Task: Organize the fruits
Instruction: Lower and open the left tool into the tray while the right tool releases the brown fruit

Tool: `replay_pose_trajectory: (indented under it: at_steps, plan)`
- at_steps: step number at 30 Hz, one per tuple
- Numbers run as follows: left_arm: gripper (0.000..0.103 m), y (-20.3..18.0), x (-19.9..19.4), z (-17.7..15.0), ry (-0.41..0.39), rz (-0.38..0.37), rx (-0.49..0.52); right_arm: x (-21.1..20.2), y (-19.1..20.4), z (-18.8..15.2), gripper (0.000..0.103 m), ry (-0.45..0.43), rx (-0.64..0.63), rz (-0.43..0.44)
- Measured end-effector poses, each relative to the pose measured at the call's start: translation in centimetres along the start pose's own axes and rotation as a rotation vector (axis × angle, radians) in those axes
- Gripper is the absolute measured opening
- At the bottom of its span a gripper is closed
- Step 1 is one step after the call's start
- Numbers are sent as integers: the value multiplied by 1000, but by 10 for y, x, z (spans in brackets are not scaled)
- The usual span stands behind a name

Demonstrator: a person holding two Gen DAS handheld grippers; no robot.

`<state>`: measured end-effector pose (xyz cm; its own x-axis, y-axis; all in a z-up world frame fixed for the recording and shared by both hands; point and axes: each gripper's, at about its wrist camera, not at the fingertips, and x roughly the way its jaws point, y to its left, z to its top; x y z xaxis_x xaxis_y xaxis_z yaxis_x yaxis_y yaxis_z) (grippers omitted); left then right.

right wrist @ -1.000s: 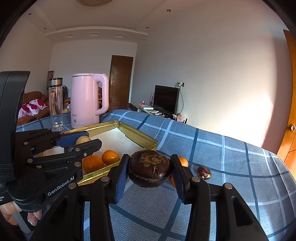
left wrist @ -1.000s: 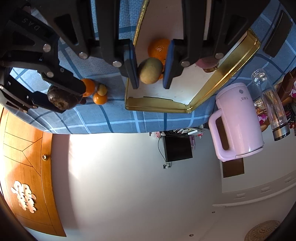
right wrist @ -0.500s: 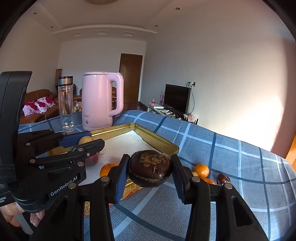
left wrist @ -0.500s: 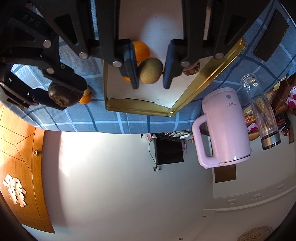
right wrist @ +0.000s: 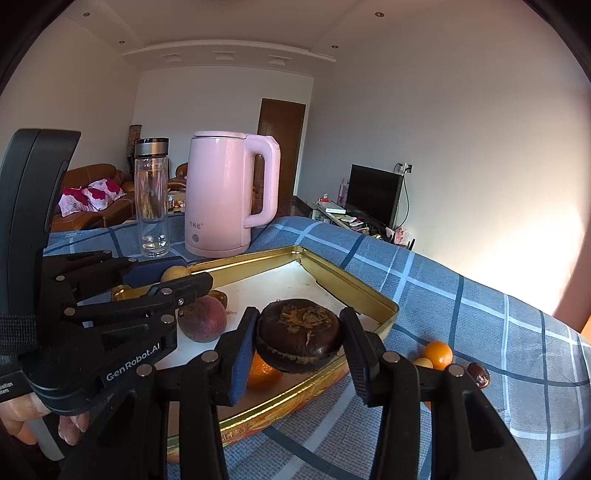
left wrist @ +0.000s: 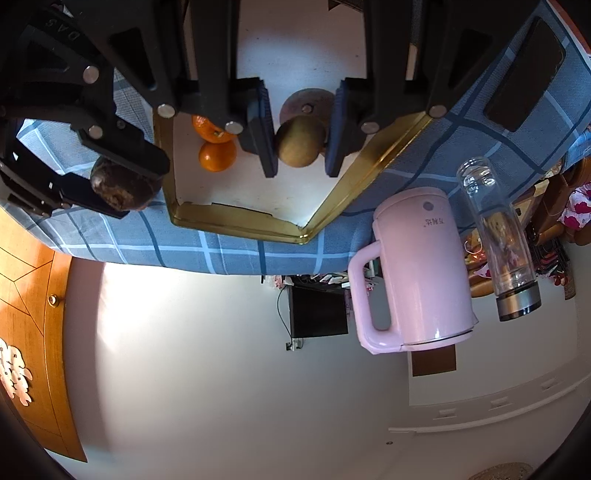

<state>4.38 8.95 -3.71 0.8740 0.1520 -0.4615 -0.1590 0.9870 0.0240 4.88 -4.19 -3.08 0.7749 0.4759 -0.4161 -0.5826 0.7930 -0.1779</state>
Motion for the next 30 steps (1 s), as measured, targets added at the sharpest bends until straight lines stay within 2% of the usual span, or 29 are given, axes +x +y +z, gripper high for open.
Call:
replay_pose_trajectory:
  at_steps: [14,23,30]
  plan:
    - [27,31,7,-4,41,44,-39,21,28,4,47,33,-29,63]
    - [28,44,19,-9,94,72,-45,37,43,2,47,83,-43,101]
    - [28,48,31,-14,150,59,-52,48,47,-1,47,134,-46,128]
